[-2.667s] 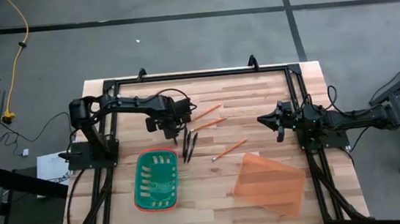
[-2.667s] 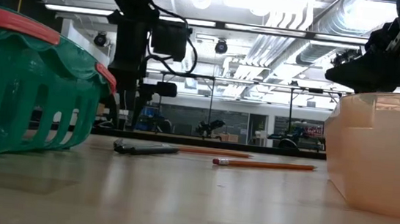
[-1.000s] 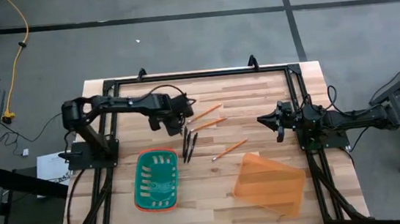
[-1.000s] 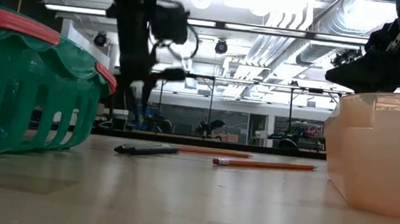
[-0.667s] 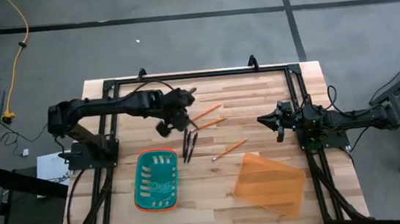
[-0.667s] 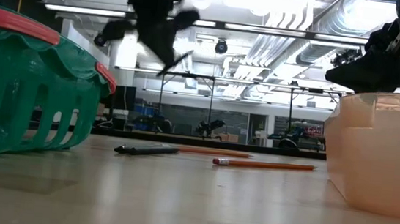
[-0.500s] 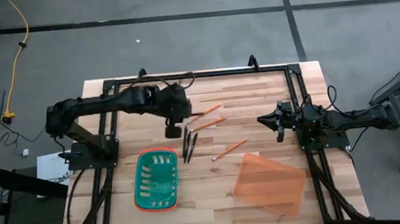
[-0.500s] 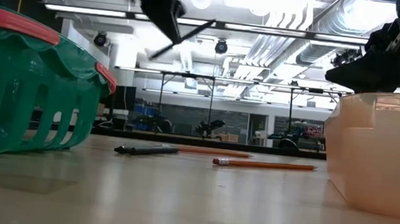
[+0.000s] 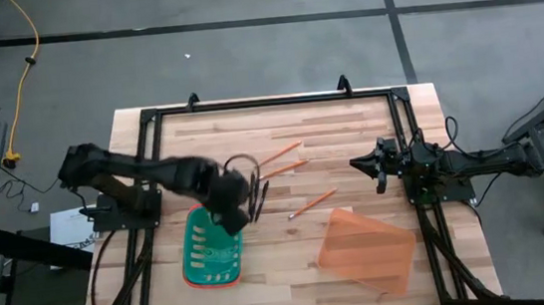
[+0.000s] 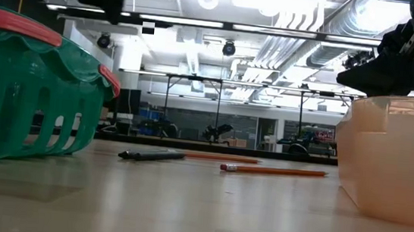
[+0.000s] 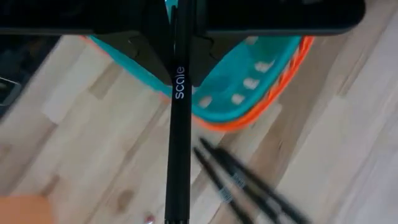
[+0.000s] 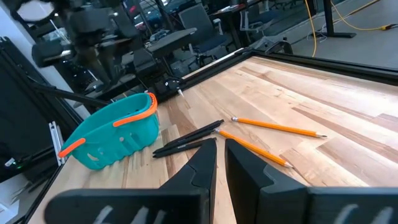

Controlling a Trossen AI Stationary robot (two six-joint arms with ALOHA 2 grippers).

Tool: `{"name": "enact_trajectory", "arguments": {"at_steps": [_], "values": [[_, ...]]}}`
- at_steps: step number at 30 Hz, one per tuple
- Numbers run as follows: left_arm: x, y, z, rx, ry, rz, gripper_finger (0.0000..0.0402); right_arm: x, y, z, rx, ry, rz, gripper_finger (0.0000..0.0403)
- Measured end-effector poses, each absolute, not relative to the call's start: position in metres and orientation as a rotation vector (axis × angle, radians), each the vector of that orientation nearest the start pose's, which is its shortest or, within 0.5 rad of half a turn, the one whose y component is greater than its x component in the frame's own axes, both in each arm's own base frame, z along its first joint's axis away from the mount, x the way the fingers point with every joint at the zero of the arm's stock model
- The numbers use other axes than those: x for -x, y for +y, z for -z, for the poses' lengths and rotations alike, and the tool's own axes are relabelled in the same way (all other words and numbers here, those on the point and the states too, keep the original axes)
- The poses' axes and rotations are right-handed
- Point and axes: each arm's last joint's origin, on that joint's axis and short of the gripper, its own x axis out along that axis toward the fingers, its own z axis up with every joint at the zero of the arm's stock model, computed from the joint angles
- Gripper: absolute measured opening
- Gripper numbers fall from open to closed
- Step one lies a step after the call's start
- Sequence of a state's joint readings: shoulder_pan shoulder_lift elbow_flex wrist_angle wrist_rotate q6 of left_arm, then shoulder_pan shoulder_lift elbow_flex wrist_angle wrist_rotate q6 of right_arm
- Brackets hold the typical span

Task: Sort pens & pencils
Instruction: Put the black pen into the green bin

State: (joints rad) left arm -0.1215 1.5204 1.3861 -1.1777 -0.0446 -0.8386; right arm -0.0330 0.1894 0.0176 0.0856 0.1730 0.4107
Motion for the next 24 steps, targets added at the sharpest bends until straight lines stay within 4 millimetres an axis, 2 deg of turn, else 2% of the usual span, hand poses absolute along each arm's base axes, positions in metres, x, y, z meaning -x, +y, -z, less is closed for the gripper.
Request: {"name": "enact_trajectory", "arguments": {"at_steps": [6, 10, 13, 18, 24], "values": [[-0.257, -0.080, -0.298, 0.580, 1.244, -0.680, 0.0019, -0.108, -0.009, -0.162, -0.403, 0.043, 0.221, 0.0025], [-0.246, -0.106, -0.297, 0.661, 1.161, -0.782, 0.0018, -0.108, -0.009, -0.162, -0.403, 0.042, 0.221, 0.0025], [-0.238, -0.119, -0.284, 0.741, 1.121, -0.860, 0.0025, -0.108, -0.009, -0.162, -0.403, 0.043, 0.221, 0.0025], [-0.232, -0.132, -0.252, 0.867, 1.064, -0.918, 0.0028, -0.108, -0.009, -0.162, -0.403, 0.042, 0.221, 0.0025], [-0.234, -0.126, -0.228, 0.946, 1.046, -0.945, 0.0029, -0.108, -0.009, -0.162, -0.403, 0.043, 0.221, 0.0025]]}}
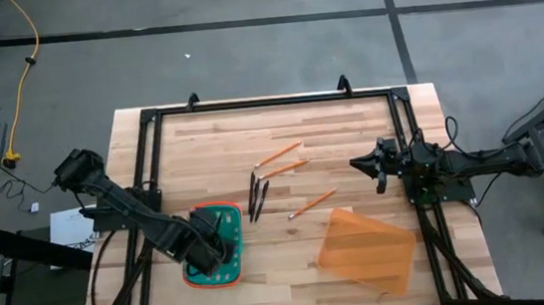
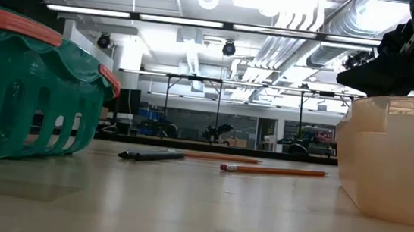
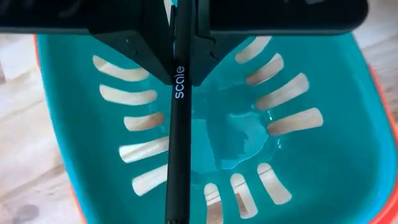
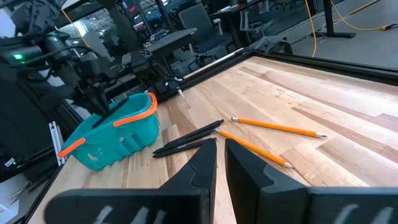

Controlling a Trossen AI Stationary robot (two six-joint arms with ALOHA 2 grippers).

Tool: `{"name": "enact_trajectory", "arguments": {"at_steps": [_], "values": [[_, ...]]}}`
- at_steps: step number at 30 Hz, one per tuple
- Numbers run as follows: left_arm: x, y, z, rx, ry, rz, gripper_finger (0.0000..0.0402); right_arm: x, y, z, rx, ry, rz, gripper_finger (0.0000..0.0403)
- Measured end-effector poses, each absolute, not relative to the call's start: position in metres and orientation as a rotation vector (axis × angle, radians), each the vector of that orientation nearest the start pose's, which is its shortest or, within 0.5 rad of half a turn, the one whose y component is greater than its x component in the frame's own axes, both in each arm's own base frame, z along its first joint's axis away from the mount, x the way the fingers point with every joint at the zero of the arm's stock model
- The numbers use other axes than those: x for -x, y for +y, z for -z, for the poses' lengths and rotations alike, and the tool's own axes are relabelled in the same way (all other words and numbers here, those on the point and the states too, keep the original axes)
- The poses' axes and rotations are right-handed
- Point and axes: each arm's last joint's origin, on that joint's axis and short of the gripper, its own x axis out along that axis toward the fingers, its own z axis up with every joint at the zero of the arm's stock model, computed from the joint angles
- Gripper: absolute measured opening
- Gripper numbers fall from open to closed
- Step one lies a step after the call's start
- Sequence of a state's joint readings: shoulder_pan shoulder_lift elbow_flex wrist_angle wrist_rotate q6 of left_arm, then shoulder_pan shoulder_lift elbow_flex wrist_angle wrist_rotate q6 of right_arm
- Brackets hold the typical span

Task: Sort pens & pencils
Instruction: Put the black pen into the green bin

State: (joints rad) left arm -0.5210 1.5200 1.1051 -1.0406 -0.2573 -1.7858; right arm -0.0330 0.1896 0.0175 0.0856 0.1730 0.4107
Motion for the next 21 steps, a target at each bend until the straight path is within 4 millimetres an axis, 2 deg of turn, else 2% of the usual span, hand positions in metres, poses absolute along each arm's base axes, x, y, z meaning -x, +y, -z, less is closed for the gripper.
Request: {"name": "enact_trajectory", "arguments": {"at_steps": [9, 21], "values": [[-0.240, -0.120, -0.206, 1.058, 1.063, -0.919, 0.0030, -0.108, -0.009, -0.162, -0.403, 0.043, 0.221, 0.0025], [-0.230, -0.115, -0.189, 1.040, 1.093, -0.989, 0.0033, -0.108, -0.009, -0.162, -0.403, 0.044, 0.221, 0.0025]]}}
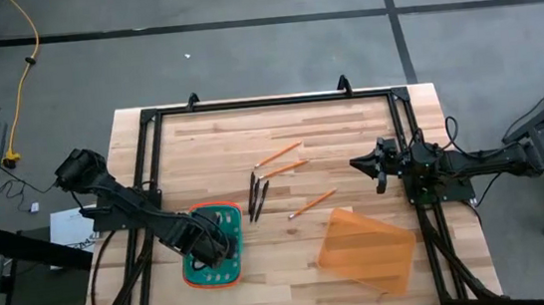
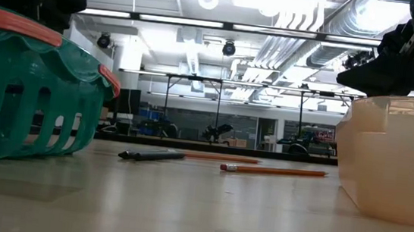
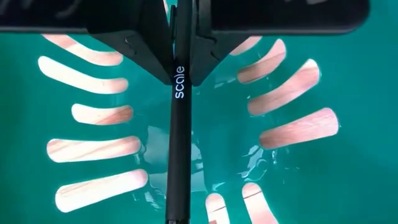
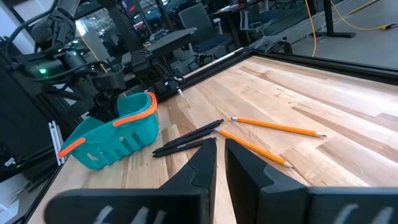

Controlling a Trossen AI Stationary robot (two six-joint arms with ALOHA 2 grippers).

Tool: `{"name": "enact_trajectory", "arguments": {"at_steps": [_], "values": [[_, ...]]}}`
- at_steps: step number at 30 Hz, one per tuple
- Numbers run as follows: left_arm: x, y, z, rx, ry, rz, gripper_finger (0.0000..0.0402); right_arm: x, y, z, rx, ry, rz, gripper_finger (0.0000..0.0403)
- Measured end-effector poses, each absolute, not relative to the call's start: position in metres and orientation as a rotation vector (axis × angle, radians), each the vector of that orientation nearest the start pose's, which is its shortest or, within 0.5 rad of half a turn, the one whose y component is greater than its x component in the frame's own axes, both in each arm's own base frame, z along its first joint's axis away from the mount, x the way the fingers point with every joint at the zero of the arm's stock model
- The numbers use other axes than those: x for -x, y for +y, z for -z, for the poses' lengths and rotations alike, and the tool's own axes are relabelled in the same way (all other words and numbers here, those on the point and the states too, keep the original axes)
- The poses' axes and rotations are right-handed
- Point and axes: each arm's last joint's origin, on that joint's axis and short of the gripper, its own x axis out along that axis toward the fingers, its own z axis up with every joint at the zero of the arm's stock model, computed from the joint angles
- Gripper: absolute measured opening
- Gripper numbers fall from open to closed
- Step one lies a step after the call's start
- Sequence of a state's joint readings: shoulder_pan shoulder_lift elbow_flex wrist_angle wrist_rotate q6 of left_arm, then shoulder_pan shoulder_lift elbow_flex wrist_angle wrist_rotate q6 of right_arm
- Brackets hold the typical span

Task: Sort pens & pencils
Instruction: Put the black pen into the green bin

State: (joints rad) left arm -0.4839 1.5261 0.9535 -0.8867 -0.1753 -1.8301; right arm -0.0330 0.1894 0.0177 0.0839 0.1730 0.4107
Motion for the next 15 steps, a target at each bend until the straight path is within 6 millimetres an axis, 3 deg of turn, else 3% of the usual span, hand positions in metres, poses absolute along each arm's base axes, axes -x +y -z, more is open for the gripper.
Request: {"name": "enact_trajectory", "arguments": {"at_steps": [9, 15], "values": [[-0.230, -0.116, -0.195, 1.021, 1.136, -0.976, 0.0099, -0.108, -0.009, -0.161, -0.402, 0.051, 0.222, 0.0025], [-0.240, -0.104, -0.243, 0.914, 1.167, -1.013, 0.0121, -0.108, -0.009, -0.161, -0.402, 0.051, 0.222, 0.0025]]}}
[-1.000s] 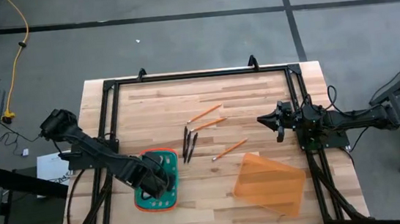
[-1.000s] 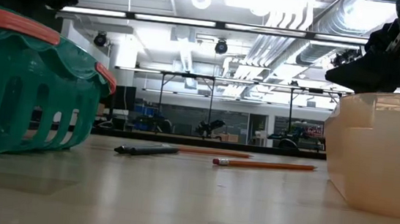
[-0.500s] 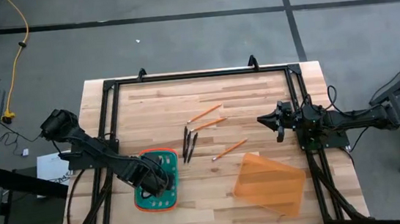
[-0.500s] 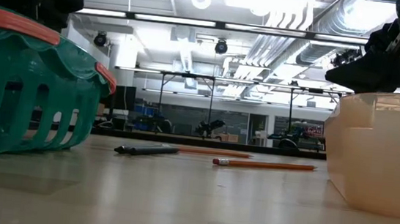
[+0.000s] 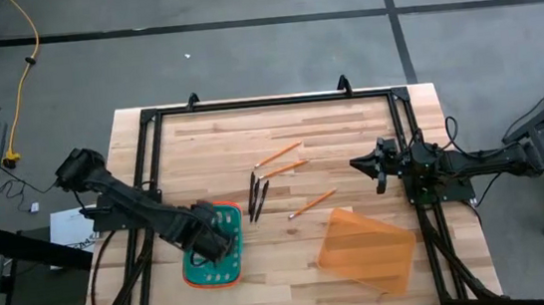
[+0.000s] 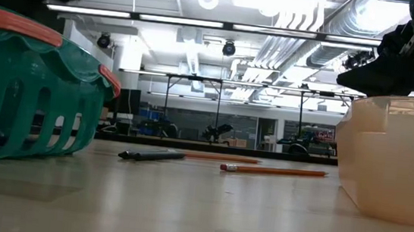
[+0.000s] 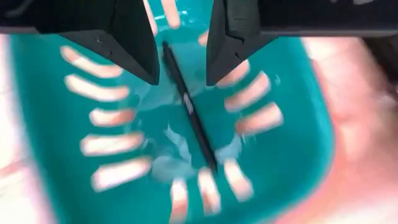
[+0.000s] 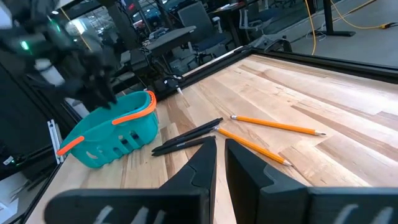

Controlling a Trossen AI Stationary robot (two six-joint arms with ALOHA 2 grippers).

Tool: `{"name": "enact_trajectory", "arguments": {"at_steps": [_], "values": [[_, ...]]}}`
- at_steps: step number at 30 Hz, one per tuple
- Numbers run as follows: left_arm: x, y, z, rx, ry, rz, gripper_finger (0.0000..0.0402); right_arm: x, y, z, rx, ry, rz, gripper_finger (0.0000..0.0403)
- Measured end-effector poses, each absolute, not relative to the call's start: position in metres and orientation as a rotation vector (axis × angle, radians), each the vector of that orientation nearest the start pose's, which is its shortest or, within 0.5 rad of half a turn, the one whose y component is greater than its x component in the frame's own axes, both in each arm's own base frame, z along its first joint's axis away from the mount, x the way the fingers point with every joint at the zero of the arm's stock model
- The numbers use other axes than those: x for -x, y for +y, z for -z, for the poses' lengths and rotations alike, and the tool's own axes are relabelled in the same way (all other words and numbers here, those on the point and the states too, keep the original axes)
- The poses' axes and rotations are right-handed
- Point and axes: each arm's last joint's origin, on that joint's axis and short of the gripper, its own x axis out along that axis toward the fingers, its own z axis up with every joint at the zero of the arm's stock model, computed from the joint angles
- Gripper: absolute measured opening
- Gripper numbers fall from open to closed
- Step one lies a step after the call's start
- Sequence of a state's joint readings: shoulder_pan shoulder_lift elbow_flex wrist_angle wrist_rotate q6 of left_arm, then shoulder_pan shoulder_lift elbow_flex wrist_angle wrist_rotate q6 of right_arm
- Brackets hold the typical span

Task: Sort pens & pencils
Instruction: Put the black pen into the green bin

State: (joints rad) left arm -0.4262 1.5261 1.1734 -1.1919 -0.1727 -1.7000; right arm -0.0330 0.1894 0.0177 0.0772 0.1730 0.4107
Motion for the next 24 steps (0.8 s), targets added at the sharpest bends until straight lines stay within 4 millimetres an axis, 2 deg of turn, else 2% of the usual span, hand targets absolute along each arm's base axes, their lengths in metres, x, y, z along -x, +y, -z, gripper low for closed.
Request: {"name": "enact_trajectory", "arguments": {"at_steps": [5, 8, 16, 21, 24], "values": [[-0.252, -0.074, -0.286, 0.826, 1.145, -1.012, 0.0115, -0.108, -0.009, -0.161, -0.402, 0.051, 0.222, 0.0025], [-0.258, -0.051, -0.298, 0.784, 1.139, -1.005, 0.0109, -0.108, -0.009, -0.161, -0.402, 0.051, 0.222, 0.0025], [-0.267, 0.013, -0.293, 0.624, 1.220, -0.916, 0.0106, -0.108, -0.009, -0.161, -0.402, 0.052, 0.223, 0.0025], [-0.275, 0.038, -0.291, 0.425, 1.207, -0.774, 0.0106, -0.108, -0.009, -0.161, -0.402, 0.054, 0.223, 0.0025], [-0.282, 0.052, -0.289, 0.459, 1.148, -0.802, 0.0106, -0.108, -0.009, -0.161, -0.402, 0.054, 0.223, 0.0025]]}}
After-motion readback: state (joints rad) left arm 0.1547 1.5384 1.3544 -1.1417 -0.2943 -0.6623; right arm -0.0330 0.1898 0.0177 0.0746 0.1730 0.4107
